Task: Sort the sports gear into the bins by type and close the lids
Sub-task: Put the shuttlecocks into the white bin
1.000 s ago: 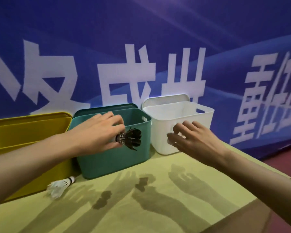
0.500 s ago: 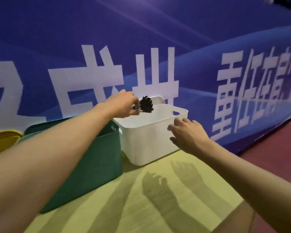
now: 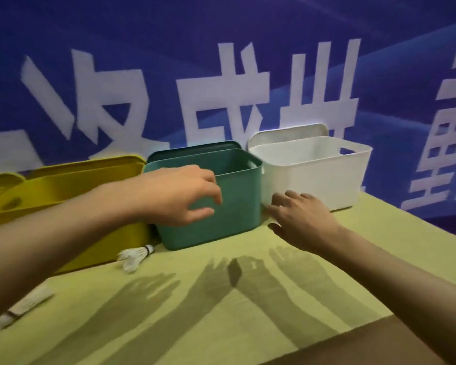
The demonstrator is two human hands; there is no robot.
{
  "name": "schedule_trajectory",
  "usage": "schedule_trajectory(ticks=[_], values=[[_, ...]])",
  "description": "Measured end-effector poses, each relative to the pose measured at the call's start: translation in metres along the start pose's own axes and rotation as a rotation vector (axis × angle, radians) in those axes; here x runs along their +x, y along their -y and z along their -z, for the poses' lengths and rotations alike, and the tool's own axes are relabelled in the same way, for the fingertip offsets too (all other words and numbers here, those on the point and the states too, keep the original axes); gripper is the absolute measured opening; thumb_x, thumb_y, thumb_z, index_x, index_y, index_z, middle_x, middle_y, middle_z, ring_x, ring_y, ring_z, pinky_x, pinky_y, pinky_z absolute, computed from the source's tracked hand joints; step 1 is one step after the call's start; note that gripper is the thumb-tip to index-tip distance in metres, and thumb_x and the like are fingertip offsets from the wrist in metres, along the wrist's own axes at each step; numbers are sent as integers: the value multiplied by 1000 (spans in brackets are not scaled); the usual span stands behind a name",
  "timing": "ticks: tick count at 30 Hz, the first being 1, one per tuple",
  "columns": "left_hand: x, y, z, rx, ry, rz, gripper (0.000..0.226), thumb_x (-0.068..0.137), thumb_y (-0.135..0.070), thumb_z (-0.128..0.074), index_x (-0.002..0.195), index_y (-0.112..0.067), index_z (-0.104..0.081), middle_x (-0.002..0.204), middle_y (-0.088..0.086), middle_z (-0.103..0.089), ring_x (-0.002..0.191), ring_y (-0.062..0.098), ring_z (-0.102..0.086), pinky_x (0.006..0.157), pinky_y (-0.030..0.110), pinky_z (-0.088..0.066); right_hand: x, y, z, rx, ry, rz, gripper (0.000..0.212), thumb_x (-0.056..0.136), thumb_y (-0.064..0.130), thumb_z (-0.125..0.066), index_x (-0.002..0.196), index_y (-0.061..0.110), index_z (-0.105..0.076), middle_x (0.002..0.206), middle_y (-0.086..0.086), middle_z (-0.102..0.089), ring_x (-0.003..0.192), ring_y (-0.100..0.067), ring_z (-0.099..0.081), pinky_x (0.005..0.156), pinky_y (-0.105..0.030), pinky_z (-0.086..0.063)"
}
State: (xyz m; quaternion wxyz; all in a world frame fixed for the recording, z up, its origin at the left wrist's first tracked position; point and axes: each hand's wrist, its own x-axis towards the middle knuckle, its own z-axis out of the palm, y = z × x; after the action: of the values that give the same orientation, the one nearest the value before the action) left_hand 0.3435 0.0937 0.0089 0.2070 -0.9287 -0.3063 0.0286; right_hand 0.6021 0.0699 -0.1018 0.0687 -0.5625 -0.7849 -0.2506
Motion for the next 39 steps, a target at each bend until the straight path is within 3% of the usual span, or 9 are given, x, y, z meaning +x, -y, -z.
schedule_trajectory(ticks=[8, 12, 16, 19, 21, 24, 27, 32, 39], values=[[-198, 73, -39, -38, 183, 294, 33, 99, -53, -50, 131, -47, -53, 135, -24, -47, 124, 1, -46, 102, 29, -47, 60, 160, -5, 110, 8, 253, 34, 99, 31, -58, 132, 24, -56, 127, -2, -55, 111, -24, -53, 88, -39, -51], [-267, 119, -82, -56, 347, 528, 47, 98, -54, -55, 142, -38, -47, 136, -14, -49, 123, 10, -52, 97, 30, -48, 112, 217, -17, 195, 84, 204, 33, 97, 20, -58, 129, 24, -52, 125, 1, -58, 106, -22, -55, 81, -37, -55], [-287, 143, -122, -94, 382, 587, 54, 98, -53, -55, 146, -32, -44, 139, -6, -51, 128, 17, -50, 100, 36, -48, 146, 240, -45, 152, 207, 165, 47, 96, 17, -63, 137, 24, -42, 126, -3, -61, 104, -23, -60, 75, -38, -60], [-281, 143, -150, -67, 392, 566, 55, 99, -47, -53, 149, -32, -35, 138, -1, -51, 127, 22, -50, 98, 40, -50, 152, 253, -63, 69, 287, 218, 82, 94, 23, -69, 158, 29, -18, 143, -7, -52, 116, -28, -59, 76, -36, -56], [-275, 135, -170, -59, 426, 557, 54, 100, -43, -53, 148, -30, -34, 136, 3, -53, 124, 25, -52, 97, 42, -51, 152, 257, -69, 9, 277, 251, 90, 92, 25, -72, 160, 28, -13, 153, -11, -40, 125, -29, -53, 87, -37, -55], [-268, 126, -198, -22, 402, 563, 45, 100, -27, -54, 142, -28, -38, 126, 7, -56, 115, 28, -57, 86, 43, -53, 152, 259, -65, -31, 222, 280, 68, 94, 25, -69, 152, 24, -34, 153, -11, -33, 128, -29, -44, 99, -39, -49], [-265, 128, -207, 25, 332, 557, 38, 97, -13, -56, 129, -26, -42, 112, 6, -51, 97, 26, -58, 71, 42, -53, 149, 256, -60, -38, 101, 349, 51, 95, 27, -66, 142, 21, -46, 143, -8, -43, 120, -26, -44, 93, -39, -48], [-258, 121, -196, 76, 205, 424, 11, 100, -29, -59, 110, -24, -59, 122, 2, -47, 97, 18, -51, 65, 35, -49, 118, 242, -44, 13, -47, 437, 45, 94, 28, -68, 135, 21, -49, 124, -4, -61, 104, -24, -55, 83, -38, -48], [-193, 67, -135, 142, -132, 26, 14, 95, -30, -65, 104, -26, -56, 124, 0, -55, 99, 15, -52, 60, 29, -52, 30, 171, -8, 44, -225, 357, 43, 91, 31, -73, 130, 24, -57, 119, 0, -62, 101, -24, -56, 76, -37, -44]])
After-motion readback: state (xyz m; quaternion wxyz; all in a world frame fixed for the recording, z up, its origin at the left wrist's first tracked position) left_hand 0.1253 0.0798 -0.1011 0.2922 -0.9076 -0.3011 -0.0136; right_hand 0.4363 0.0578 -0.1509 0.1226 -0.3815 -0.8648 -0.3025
